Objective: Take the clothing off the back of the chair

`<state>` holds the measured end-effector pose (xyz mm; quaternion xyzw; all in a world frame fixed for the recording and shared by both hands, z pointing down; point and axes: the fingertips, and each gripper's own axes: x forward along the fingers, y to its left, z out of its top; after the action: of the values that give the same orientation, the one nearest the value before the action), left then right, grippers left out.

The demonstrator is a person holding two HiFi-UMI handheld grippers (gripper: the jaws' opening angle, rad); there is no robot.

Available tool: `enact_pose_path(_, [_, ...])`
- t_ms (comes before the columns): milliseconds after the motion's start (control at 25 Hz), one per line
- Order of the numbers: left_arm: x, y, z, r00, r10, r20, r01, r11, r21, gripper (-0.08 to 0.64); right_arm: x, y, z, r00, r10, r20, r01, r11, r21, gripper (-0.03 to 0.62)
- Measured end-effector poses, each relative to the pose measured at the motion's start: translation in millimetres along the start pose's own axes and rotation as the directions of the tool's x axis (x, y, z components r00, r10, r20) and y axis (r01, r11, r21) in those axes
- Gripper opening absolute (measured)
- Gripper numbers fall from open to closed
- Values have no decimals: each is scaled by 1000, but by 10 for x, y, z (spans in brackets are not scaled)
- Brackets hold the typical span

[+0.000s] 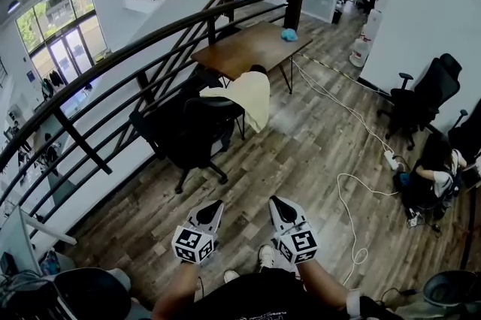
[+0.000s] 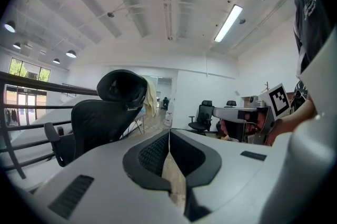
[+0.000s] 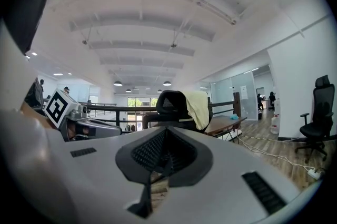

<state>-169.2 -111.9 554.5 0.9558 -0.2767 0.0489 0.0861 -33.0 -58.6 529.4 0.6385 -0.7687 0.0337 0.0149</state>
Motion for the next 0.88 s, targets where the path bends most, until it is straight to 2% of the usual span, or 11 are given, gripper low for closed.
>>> enact_pose_path(680, [907,-36,333,999,38,16,-39,999,25,14,422,-875,220,998,64,17,-64,998,-14,21])
enact_pose_path(880, [1207,-34,328,998,65,9,-65,998,24,14,564,-1138,160,995,99,7,-99,995,-8,21])
